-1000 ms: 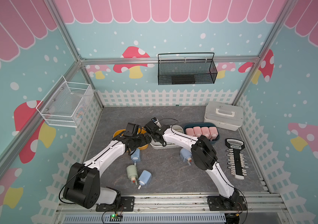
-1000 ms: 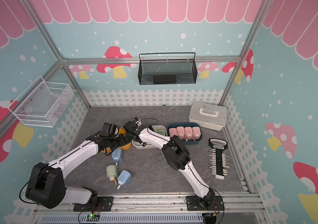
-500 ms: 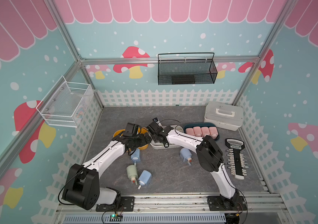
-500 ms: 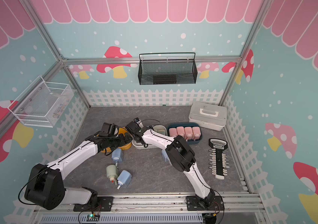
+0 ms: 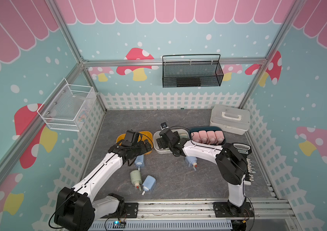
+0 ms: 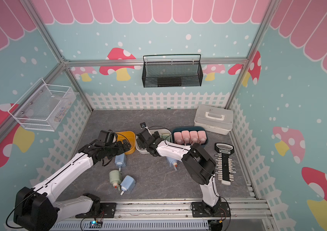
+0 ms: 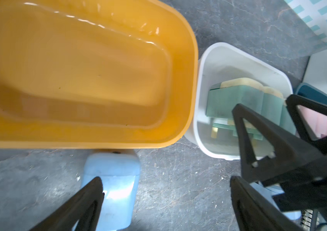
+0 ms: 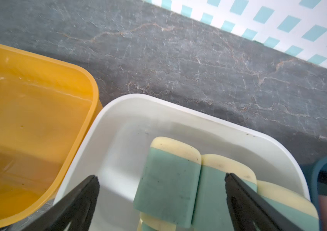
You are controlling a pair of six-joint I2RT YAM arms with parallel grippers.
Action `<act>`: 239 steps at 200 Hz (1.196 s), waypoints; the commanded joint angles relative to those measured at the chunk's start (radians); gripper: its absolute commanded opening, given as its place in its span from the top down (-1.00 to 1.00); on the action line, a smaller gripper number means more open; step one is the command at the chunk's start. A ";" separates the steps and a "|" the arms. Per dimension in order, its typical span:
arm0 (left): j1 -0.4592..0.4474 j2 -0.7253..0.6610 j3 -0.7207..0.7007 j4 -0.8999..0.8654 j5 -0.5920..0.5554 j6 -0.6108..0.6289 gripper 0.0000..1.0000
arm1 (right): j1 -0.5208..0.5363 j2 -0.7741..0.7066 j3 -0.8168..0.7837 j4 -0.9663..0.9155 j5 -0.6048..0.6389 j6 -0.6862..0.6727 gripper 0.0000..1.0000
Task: Place the pencil sharpeners by color into the storage box
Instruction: Pick up the pencil sharpener from the center of the board.
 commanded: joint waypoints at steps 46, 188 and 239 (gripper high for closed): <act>-0.005 -0.103 -0.013 -0.291 -0.158 -0.089 -0.98 | 0.002 -0.127 -0.150 0.296 -0.184 -0.191 -0.97; -0.174 -0.175 -0.068 -0.543 -0.120 -0.172 -0.98 | 0.002 -0.228 -0.334 0.513 -0.261 -0.197 -0.97; -0.261 -0.184 -0.098 -0.542 -0.179 -0.268 -0.91 | 0.002 -0.255 -0.368 0.533 -0.299 -0.234 -0.97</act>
